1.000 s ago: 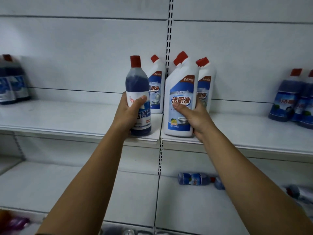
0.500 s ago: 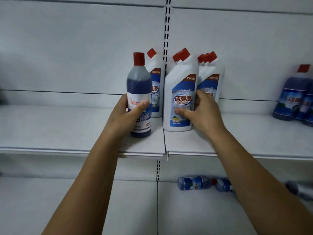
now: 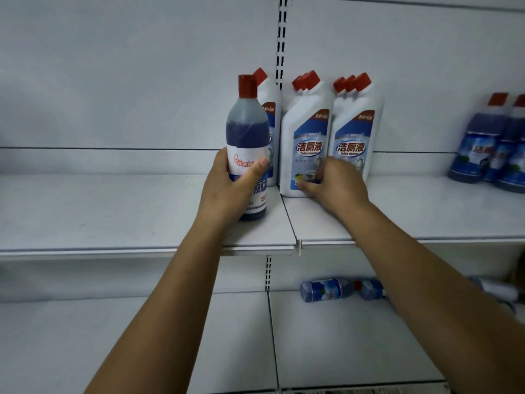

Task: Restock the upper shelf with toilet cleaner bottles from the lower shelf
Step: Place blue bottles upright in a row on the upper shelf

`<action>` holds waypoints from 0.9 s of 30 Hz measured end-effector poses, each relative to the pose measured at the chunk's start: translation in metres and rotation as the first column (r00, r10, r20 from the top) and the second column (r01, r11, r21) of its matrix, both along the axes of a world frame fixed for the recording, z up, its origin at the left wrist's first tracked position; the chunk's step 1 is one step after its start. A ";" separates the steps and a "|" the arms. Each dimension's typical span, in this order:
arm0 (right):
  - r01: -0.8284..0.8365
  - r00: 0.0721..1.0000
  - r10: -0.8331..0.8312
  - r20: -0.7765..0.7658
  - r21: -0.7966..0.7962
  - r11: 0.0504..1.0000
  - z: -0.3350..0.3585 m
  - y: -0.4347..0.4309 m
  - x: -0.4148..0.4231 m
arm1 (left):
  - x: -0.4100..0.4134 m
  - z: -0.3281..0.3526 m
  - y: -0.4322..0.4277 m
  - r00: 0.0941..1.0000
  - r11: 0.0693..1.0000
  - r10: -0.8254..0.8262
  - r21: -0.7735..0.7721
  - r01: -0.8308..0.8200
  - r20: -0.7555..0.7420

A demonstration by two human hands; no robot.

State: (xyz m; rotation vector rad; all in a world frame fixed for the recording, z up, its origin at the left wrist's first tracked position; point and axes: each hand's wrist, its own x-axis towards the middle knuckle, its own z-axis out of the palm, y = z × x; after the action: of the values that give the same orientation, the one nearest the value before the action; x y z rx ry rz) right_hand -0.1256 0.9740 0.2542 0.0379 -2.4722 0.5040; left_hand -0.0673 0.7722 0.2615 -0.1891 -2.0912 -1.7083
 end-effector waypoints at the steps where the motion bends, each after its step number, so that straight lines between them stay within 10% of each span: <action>1: 0.015 1.000 -0.016 0.018 0.031 0.999 -0.001 -0.001 0.001 | 0.000 0.000 0.000 1.000 1.000 -0.005 0.001 0.005 0.001; 10: -0.101 0.906 0.043 0.420 0.118 0.988 -0.013 -0.007 0.035 | -0.001 0.001 -0.003 0.996 0.997 -0.083 -0.003 0.083 0.036; 27: -0.246 0.896 0.239 0.375 -0.031 0.969 -0.015 -0.008 0.064 | 0.021 -0.003 -0.031 0.987 0.988 -0.153 0.013 0.153 0.056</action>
State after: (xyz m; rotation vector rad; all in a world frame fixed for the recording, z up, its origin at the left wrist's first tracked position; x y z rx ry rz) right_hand -0.0620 0.9657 0.2388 0.2859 -2.8683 0.6462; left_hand -0.0461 0.7415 0.2587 -0.3089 -2.1591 -1.8308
